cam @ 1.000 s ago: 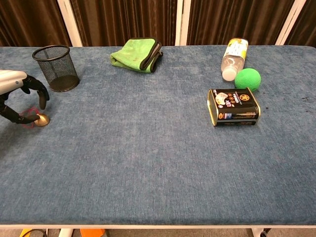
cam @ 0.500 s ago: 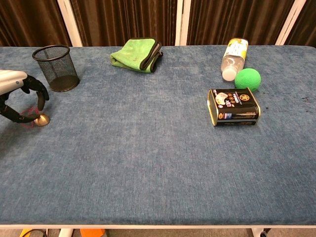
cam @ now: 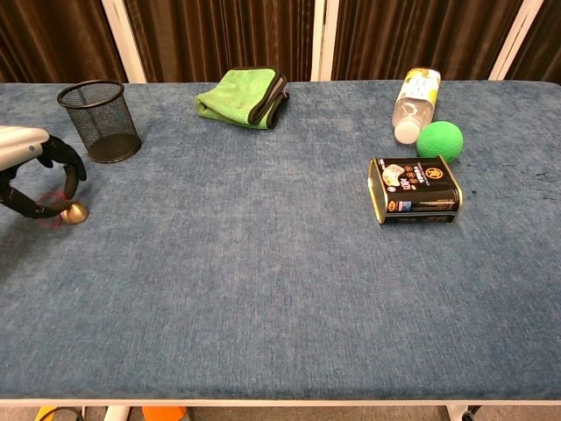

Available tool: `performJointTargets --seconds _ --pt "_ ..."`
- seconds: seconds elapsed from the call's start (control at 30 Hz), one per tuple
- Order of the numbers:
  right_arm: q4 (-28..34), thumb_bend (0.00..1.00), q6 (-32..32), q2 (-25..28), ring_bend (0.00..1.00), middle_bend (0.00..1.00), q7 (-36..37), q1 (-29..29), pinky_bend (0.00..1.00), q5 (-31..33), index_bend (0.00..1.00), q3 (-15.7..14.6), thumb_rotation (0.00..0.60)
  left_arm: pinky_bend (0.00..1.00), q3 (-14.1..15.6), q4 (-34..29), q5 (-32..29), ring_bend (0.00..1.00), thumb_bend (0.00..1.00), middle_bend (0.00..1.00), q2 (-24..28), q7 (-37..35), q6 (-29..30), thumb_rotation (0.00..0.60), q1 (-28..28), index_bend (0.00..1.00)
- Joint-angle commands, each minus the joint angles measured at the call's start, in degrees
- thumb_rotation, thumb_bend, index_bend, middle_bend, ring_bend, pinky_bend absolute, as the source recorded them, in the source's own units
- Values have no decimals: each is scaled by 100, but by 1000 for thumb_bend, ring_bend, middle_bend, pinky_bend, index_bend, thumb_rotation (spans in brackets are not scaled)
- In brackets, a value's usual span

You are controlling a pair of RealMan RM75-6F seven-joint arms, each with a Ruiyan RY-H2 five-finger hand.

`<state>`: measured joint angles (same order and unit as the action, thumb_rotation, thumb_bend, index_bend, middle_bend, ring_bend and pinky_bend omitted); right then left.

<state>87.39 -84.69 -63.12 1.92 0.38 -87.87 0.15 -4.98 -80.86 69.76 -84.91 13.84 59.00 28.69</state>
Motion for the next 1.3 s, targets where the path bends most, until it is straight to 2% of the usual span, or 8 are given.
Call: performJointTargets --seconds 0.03,0.6,0.77,0.93,1.03,1.17,1.2,1.3 --pt "-7 176 0 -3 0 0 6 1 0 0 0 1 600 253 1 -7 -20 148 370 304 -3 19 4 600 -5 564" --pt "-42 176 -68 14 0 0 85 -28 0 -14 0 6 600 253 -16 -595 -33 148 384 324 343 197 213 600 -71 604" --pt "-27 176 -77 26 0 0 82 -29 0 -24 0 6 600 253 -156 -1431 131 148 386 325 833 63 543 600 -158 611" --pt "26 176 -83 39 0 0 43 -21 0 -45 0 8 600 254 -450 -2558 490 148 393 326 1539 -532 876 600 -237 613" --pt "0 176 -107 31 0 0 50 -38 0 -69 0 -9 600 254 -559 -2657 561 148 394 335 1749 -104 1193 600 -278 617" --pt "-74 176 -141 11 0 0 93 -57 0 -97 0 -25 600 252 -681 -2502 203 148 395 341 1638 607 1445 600 -282 631" --pt "-92 176 -140 6 0 0 99 -60 0 -94 0 -26 600 252 -645 -2671 153 148 394 342 1652 431 1339 600 -292 634" --pt "-118 176 -115 -14 0 0 114 -50 0 -77 0 -20 600 254 -502 -3647 81 148 400 344 2155 -1311 259 600 -250 638"
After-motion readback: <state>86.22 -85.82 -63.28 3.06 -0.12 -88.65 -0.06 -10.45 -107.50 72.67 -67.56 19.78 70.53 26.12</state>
